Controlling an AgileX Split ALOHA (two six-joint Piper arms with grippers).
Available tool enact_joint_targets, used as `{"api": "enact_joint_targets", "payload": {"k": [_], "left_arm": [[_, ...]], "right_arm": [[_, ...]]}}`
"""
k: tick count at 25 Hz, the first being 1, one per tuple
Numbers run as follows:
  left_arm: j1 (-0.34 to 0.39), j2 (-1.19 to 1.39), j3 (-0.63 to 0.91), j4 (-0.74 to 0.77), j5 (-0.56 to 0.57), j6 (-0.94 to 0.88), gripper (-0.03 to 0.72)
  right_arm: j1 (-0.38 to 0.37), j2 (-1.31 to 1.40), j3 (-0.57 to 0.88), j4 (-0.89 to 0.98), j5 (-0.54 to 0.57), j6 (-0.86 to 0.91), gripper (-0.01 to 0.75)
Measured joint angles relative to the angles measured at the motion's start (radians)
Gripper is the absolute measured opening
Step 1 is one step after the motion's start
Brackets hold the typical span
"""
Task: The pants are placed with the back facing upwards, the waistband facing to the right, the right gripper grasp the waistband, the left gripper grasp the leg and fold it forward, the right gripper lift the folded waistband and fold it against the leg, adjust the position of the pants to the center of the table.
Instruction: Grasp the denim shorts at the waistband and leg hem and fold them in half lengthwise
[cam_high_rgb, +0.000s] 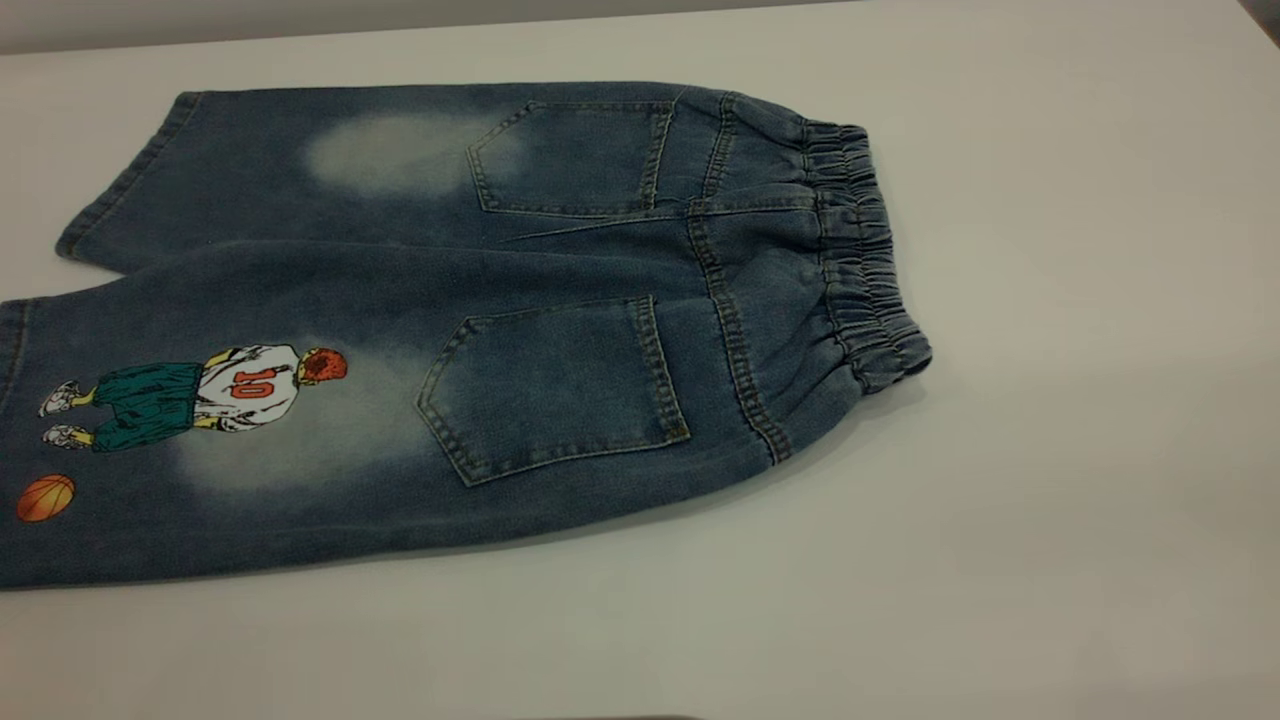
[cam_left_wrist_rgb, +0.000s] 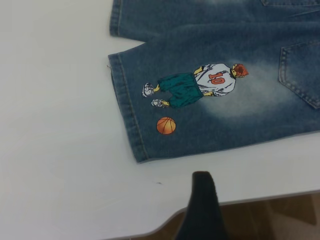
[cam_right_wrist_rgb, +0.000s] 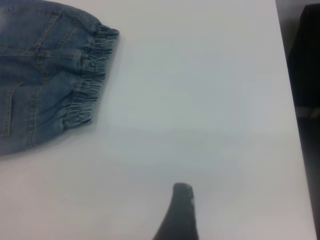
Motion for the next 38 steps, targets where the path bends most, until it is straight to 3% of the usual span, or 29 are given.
{"api": "enact_joint_targets", "payload": {"k": [14,18,24,30,38], "left_arm": [[0.000,0.000,0.000,0.001,0.000,-0.009,0.525],[0.000,0.054,-0.008,0.052,-0.012,-0.099,0.525],[0.000,0.282,-0.045,0.138,-0.142,-0.247,0.525],[0.000,0.565,-0.090,0.138,-0.310,-0.306,0.525],[0.000,0.859,-0.105,0.024,-0.518,-0.308,0.525]], "right_arm": [[0.000,0.000,-0.001,0.000,-0.008,0.020,0.576],[0.000,0.048,-0.059,0.000,-0.032,0.053,0.576],[0.000,0.272,-0.136,0.032,-0.147,0.062,0.576],[0.000,0.551,-0.139,0.188,-0.258,0.040,0.576],[0.000,0.891,-0.132,0.555,-0.326,-0.218,0.576]]}}
